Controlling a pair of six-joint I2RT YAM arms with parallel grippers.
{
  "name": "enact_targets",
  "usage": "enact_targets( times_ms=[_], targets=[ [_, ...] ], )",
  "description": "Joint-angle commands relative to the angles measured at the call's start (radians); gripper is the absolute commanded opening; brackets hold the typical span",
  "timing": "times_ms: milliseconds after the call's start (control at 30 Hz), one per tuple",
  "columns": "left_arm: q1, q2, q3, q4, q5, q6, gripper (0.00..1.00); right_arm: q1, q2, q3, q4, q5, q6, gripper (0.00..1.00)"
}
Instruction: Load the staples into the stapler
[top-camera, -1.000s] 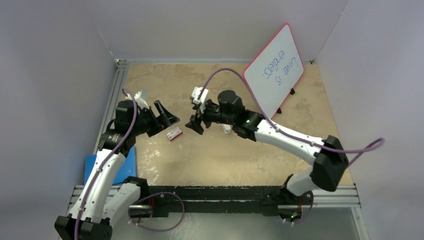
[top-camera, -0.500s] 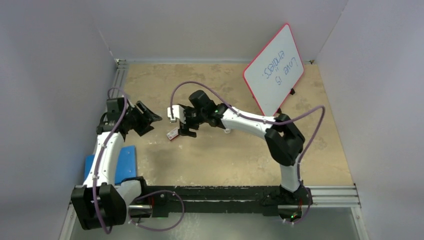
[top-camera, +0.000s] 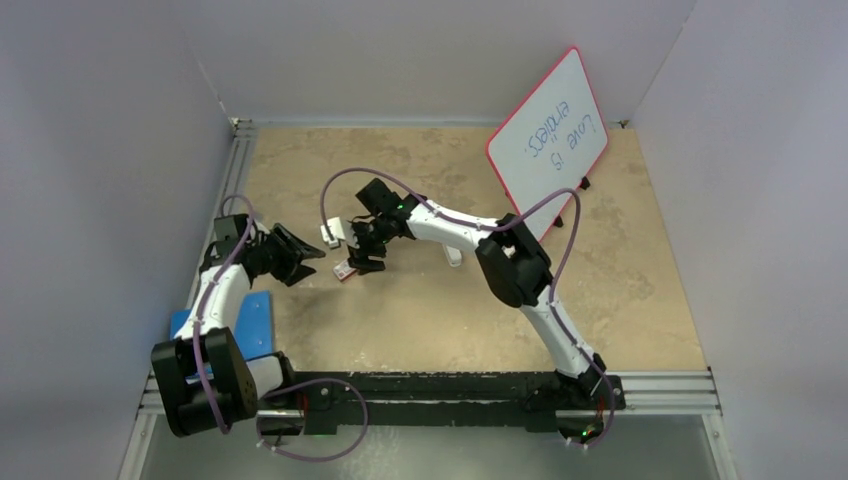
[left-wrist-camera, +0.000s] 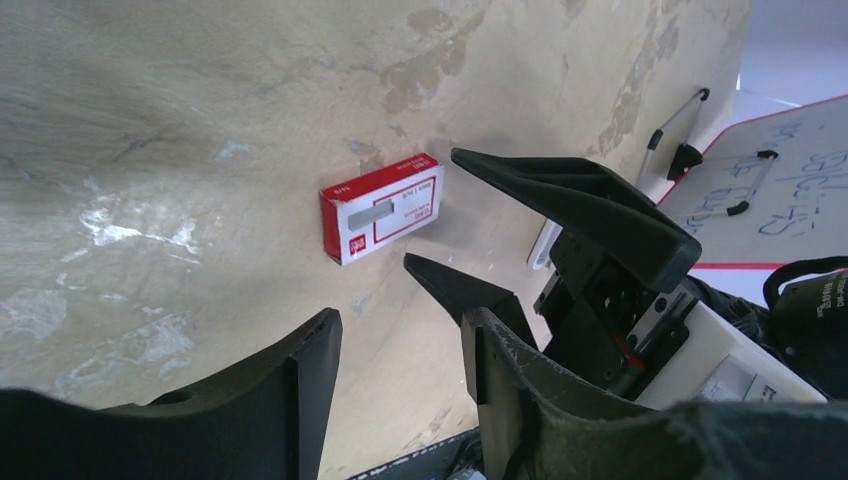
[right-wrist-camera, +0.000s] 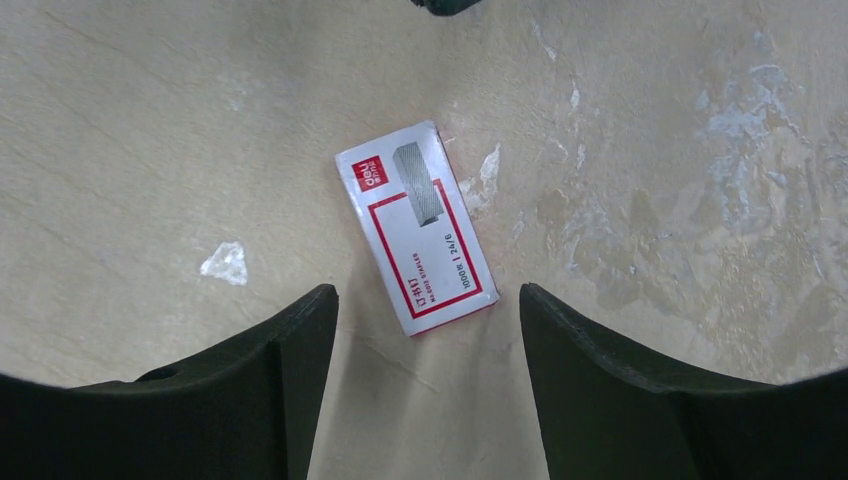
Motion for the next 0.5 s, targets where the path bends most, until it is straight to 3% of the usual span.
enact_targets(
  times_ms=[0, 300, 467],
  targets=[
    [0.025, 0.041, 0.001, 0.051, -0.013, -0.012, 0.47, -0.001, 0.022, 0.099, -0.041, -0.002, -0.024, 0.7],
    [0.04, 0.095, -0.038, 0.109, 0.027, -0.014, 0.45, 0.001, 0.121, 0.238, -0.143, 0.007, -0.036, 0.6],
    [0.04, 0.117, -0.041, 0.124, 0.049, -0.011, 0.46, 0.001, 0.126, 0.238, -0.19, 0.006, -0.052, 0.58]
  ],
)
